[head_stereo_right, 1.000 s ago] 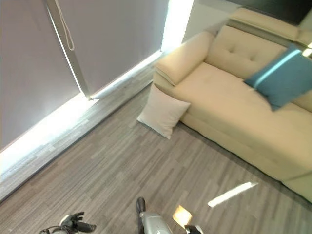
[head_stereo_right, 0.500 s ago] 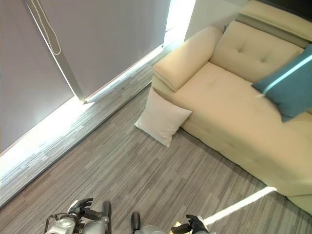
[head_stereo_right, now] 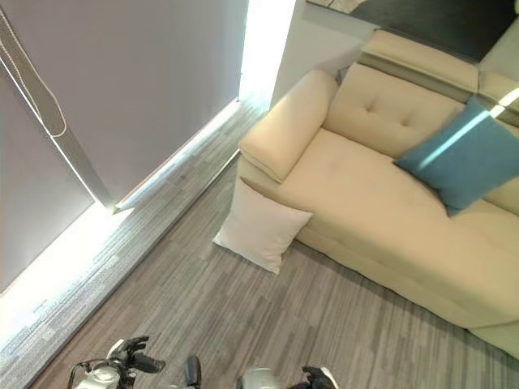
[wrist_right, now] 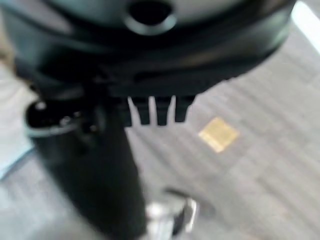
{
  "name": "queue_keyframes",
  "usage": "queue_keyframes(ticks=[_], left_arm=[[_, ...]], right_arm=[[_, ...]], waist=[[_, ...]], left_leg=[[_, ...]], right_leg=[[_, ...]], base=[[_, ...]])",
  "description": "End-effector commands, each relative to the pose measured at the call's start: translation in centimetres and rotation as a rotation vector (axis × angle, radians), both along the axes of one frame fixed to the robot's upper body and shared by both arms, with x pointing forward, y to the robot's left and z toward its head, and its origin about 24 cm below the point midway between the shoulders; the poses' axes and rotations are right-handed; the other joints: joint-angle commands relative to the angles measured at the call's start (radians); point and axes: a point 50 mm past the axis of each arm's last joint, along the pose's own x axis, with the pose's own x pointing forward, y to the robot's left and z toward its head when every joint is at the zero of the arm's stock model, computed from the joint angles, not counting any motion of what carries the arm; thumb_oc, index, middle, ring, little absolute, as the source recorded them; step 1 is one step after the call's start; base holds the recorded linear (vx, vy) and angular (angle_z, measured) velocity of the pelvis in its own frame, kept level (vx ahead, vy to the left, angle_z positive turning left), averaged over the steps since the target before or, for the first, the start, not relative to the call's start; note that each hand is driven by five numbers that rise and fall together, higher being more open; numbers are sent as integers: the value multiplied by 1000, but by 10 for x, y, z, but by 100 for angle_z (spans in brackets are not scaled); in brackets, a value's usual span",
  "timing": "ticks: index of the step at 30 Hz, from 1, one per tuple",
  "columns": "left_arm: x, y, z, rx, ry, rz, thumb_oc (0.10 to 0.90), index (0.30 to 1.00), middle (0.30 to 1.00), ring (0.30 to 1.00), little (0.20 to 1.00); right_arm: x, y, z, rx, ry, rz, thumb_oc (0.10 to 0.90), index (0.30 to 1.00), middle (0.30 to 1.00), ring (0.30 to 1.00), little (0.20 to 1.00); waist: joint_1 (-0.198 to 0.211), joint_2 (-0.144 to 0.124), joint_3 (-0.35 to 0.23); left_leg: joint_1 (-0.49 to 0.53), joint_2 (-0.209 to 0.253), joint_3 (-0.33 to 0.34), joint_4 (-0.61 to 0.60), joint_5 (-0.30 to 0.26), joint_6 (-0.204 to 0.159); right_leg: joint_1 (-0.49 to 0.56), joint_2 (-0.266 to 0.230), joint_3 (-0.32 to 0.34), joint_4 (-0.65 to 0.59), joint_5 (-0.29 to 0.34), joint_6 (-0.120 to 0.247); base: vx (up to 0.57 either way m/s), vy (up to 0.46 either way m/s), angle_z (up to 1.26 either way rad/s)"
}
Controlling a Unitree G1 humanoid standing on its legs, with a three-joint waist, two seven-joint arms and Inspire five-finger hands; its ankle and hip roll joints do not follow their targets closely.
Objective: Pick up all the scattered cushions and arrange them neatly on the sofa.
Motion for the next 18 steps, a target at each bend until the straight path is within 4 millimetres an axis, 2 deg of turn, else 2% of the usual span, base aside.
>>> queue_keyframes(ticks=[1, 2, 3, 5, 8, 10, 11, 12, 13, 14, 15, 16, 18], left_arm=[[1, 14, 5, 22, -31, 32, 800, 900, 900, 900, 900], [1, 14, 5, 22, -31, 32, 800, 900, 900, 900, 900], [0, 14, 4, 21, -24, 31, 800, 900, 900, 900, 900], [0, 15, 5, 26, -20, 25, 800, 900, 900, 900, 900], [-4, 13, 2, 29, 1, -2, 800, 900, 900, 900, 900], [-5, 9, 1, 15, 7, -18, 800, 900, 900, 900, 900], [-6, 6, 0, 10, 8, -23, 800, 900, 900, 900, 900], [-5, 5, 0, 5, 7, -31, 800, 900, 900, 900, 900], [-5, 5, 0, 5, 7, -31, 800, 900, 900, 900, 900], [1, 3, 2, 1, -9, -48, 800, 900, 900, 900, 900], [9, 1, 4, -4, -31, -60, 800, 900, 900, 900, 900], [12, -1, 5, -5, -40, -64, 800, 900, 900, 900, 900], [15, -5, 6, -19, -52, -62, 800, 900, 900, 900, 900]], right_arm=[[10, -11, 6, -35, -46, 4, 800, 900, 900, 900, 900], [10, -11, 6, -35, -46, 4, 800, 900, 900, 900, 900], [11, -13, 7, -41, -45, 13, 800, 900, 900, 900, 900], [11, -14, 8, -47, -43, 18, 800, 900, 900, 900, 900], [1, -19, 6, -52, -20, 4, 800, 900, 900, 900, 900], [-8, -24, 4, -59, 5, -20, 800, 900, 900, 900, 900], [-9, -25, 4, -58, 5, -28, 800, 900, 900, 900, 900], [-11, -26, 4, -54, 8, -40, 800, 900, 900, 900, 900], [-11, -26, 4, -54, 8, -40, 800, 900, 900, 900, 900], [-10, -28, 5, -55, 1, -52, 800, 900, 900, 900, 900], [-6, -29, 6, -56, -16, -66, 800, 900, 900, 900, 900], [-6, -30, 7, -56, -15, -75, 800, 900, 900, 900, 900], [-8, -32, 7, -65, -9, -81, 800, 900, 900, 900, 900]], waist=[[6, -19, -7], [5, -17, -3], [-6, -30, -4], [-17, -38, 2], [-32, -40, -21], [-36, -32, -30], [-42, -25, -31], [-48, -24, -34], [-50, -27, -37], [-50, -37, -31], [-39, -61, -13], [-32, -69, -7], [-16, -79, 1]], left_leg=[[-6, 43, -6, 105, -165, -78], [0, 45, -8, 104, -167, -79], [38, 24, -11, 95, -188, -80], [72, 13, -14, 95, -211, -82], [112, 4, -30, 105, -248, -84], [118, 19, -24, 157, -232, -113], [115, 31, -18, 205, -208, -140], [96, 47, -10, 278, -165, -170], [92, 44, -12, 276, -161, -170], [32, 59, -12, 423, -98, -199], [-55, 52, -19, 586, -60, -200], [-100, 54, -20, 624, -76, -189], [-156, 54, -35, 585, -128, -161]], right_leg=[[71, 34, -86, -313, 185, 8], [79, 36, -88, -317, 185, 8], [43, 56, -135, -424, 220, 19], [32, 69, -172, -489, 245, 26], [66, 96, -119, -503, 245, -2], [101, 103, -128, -517, 248, -14], [125, 116, -115, -527, 246, -27], [149, 126, -104, -539, 242, -39], [145, 122, -105, -539, 243, -39], [171, 124, -97, -551, 241, -54], [207, 123, -67, -564, 231, -77], [222, 122, -53, -573, 225, -83], [250, 118, -16, -586, 219, -76]], base=[[323, 27, -27], [328, 14, -18], [324, 7, -31], [348, 1, -21], [277, -16, 13], [283, -56, 25], [237, -77, 22], [156, -58, 14], [141, -91, 10], [157, -114, 1], [223, -123, -13], [212, -58, -30], [178, 34, -67]])
